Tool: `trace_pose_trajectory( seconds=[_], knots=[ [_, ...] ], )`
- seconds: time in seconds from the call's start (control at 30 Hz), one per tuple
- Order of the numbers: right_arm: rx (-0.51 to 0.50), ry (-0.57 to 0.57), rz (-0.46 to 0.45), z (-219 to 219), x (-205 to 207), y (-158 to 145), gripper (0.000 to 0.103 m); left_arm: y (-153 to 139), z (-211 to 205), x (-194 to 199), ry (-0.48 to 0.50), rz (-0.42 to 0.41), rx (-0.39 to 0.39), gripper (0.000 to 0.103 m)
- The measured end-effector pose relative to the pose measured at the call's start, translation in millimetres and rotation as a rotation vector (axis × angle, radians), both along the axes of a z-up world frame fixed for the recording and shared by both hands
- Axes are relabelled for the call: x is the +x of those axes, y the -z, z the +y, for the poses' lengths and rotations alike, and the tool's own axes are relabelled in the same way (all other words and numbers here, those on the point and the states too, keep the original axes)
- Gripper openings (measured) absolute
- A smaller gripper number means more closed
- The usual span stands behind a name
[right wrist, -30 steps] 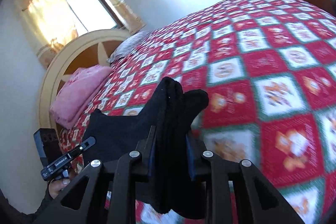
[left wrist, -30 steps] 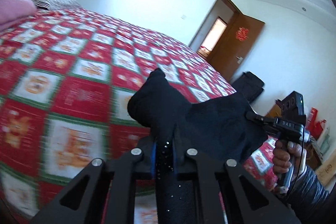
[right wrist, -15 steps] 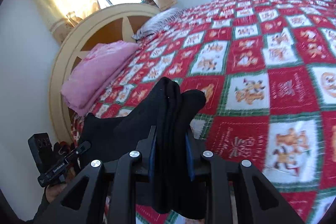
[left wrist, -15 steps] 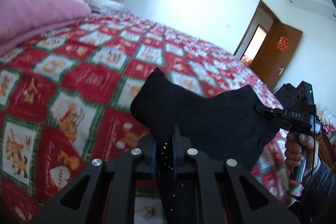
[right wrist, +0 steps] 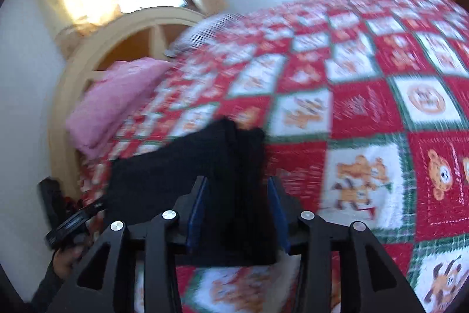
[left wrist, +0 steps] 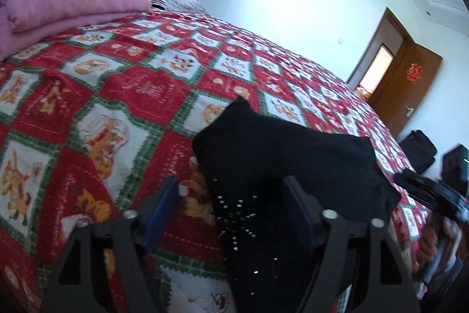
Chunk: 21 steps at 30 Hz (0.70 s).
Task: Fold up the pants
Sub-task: 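Release the folded pants and lift both grippers away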
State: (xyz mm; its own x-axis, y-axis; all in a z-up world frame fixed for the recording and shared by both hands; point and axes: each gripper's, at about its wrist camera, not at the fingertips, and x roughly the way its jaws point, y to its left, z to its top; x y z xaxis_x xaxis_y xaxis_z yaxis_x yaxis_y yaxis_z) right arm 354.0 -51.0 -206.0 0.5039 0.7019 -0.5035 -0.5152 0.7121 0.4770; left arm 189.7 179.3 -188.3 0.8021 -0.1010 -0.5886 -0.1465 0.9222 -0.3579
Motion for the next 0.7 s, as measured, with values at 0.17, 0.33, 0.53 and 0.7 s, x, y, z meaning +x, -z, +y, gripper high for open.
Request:
trace_pose_trajectory(
  seconds=[0.17,0.33,0.53,0.7],
  knots=[
    [-0.055,-0.09,0.024,19.9,-15.1,12.2,0.044,0.8,-3.4,-4.6,-0.02,0.024,0.057,0.085],
    [-0.021,-0.057,0.067,7.4,-7.9,19.7,0.044,2.8,-5.7,-11.2,-0.023,0.038,0.082,0.089],
    [-0.089,-0.041,0.027,11.6,-12.5,14.0,0.044,0.4,-10.6,-17.3,-0.025,0.054,0.109,0.089],
    [-0.109,0.058,0.04,-6.2,-9.7,18.6,0.047,-0.6,-16.0,-24.9,-0.022,0.065,0.118,0.089]
  ],
)
